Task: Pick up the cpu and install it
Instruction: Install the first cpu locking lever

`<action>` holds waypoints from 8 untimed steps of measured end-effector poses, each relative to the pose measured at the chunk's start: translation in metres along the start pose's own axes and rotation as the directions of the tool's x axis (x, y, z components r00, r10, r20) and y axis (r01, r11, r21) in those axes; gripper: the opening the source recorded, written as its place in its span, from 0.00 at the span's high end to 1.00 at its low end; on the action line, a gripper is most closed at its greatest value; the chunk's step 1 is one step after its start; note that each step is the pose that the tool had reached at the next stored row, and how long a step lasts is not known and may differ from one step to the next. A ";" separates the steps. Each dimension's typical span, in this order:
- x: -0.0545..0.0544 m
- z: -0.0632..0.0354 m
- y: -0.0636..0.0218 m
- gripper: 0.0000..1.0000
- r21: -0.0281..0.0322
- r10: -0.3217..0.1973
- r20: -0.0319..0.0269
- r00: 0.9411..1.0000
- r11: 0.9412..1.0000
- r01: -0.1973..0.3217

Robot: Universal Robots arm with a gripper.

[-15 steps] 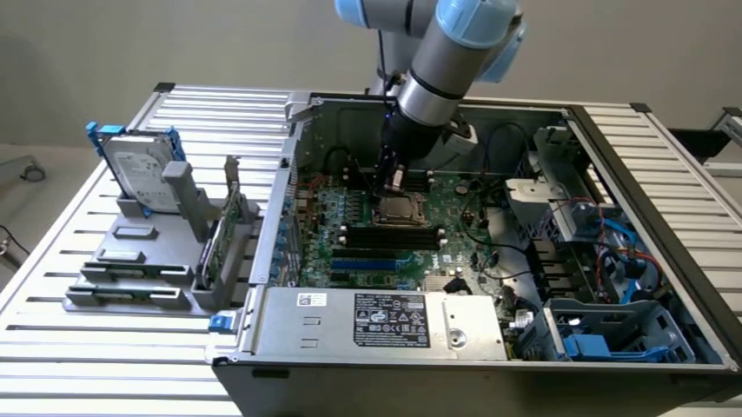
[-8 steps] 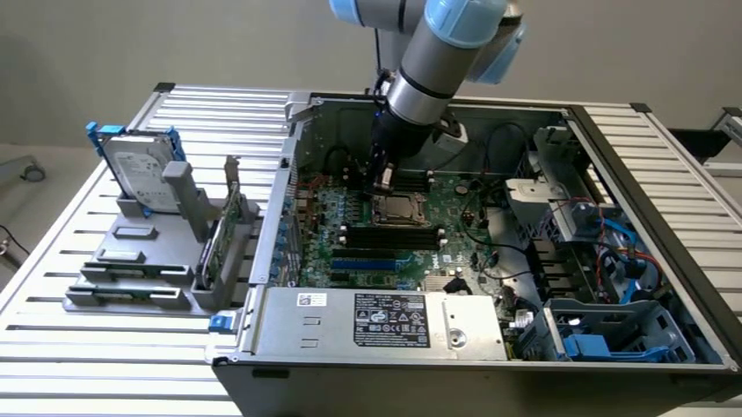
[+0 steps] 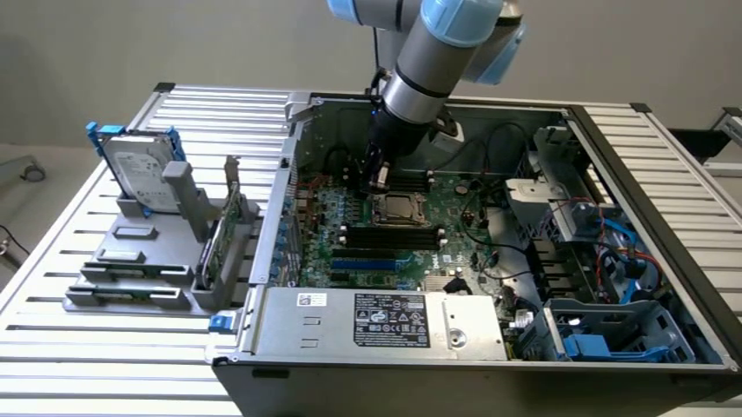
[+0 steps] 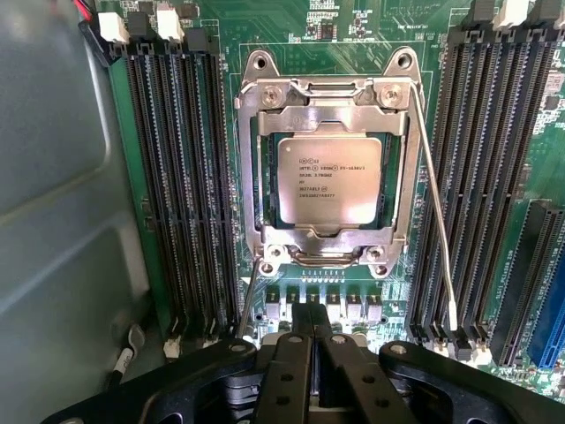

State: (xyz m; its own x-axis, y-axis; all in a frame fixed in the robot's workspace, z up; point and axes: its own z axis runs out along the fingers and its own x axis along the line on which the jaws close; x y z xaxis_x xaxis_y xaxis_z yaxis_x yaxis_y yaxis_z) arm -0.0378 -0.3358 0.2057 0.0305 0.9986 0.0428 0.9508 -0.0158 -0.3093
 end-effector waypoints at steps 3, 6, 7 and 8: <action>0.000 0.0000 0.0000 0.89 0.000 0.000 0.000 1.000 1.000 0.000; 0.000 0.0000 0.0000 0.89 0.000 0.000 0.000 1.000 1.000 0.000; 0.000 0.0000 0.0000 0.89 0.000 0.000 0.000 1.000 1.000 0.000; 0.000 0.0000 0.0000 0.89 0.000 0.000 0.000 1.000 1.000 0.000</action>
State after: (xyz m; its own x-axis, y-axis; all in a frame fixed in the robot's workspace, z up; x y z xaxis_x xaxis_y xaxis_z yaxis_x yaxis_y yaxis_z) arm -0.0378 -0.3358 0.2057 0.0304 0.9986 0.0428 0.9508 -0.0157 -0.3093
